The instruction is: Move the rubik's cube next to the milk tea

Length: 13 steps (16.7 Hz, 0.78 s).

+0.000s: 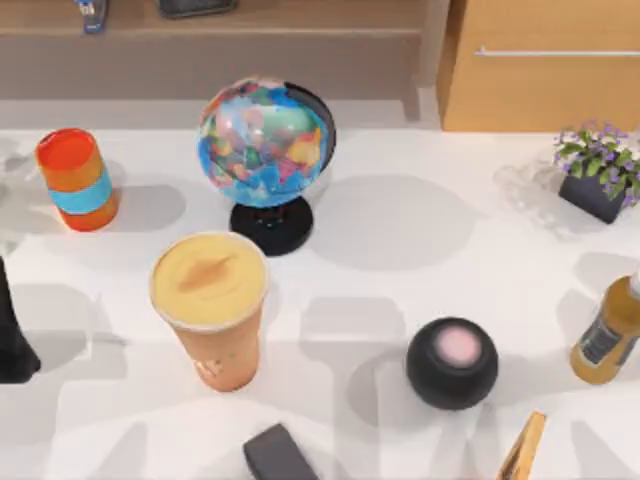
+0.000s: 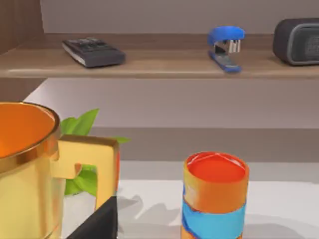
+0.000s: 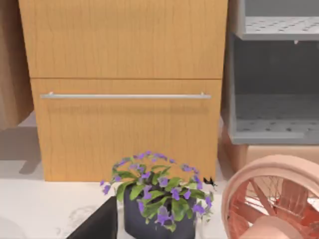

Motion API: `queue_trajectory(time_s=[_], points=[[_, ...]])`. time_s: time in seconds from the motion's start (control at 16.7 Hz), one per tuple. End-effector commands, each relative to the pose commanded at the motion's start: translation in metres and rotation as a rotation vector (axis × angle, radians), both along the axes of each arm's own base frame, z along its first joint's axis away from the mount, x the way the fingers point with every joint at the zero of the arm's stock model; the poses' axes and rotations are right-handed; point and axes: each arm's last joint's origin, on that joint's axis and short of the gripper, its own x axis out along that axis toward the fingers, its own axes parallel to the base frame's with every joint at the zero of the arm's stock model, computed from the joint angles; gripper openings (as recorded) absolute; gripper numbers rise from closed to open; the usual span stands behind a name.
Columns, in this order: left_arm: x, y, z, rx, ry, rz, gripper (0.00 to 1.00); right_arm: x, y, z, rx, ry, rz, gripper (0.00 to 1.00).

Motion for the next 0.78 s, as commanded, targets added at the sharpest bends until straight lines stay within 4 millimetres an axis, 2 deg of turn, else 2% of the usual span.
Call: queue_trajectory(time_s=[0.18,0.36,0.6,0.78], points=[[0.000,0.000,0.003,0.000,-0.001,0.000,1.00,0.000,0.000,0.000,0.000,0.000,0.000,1.00],[0.002,-0.003,0.028,-0.001,-0.009,-0.003,1.00,0.000,0.000,0.000,0.000,0.000,0.000,1.00],[0.019,-0.010,0.096,-0.004,-0.022,-0.008,1.00,0.000,0.000,0.000,0.000,0.000,0.000,1.00],[0.054,-0.023,0.154,-0.007,-0.023,-0.012,1.00,0.000,0.000,0.000,0.000,0.000,0.000,1.00]])
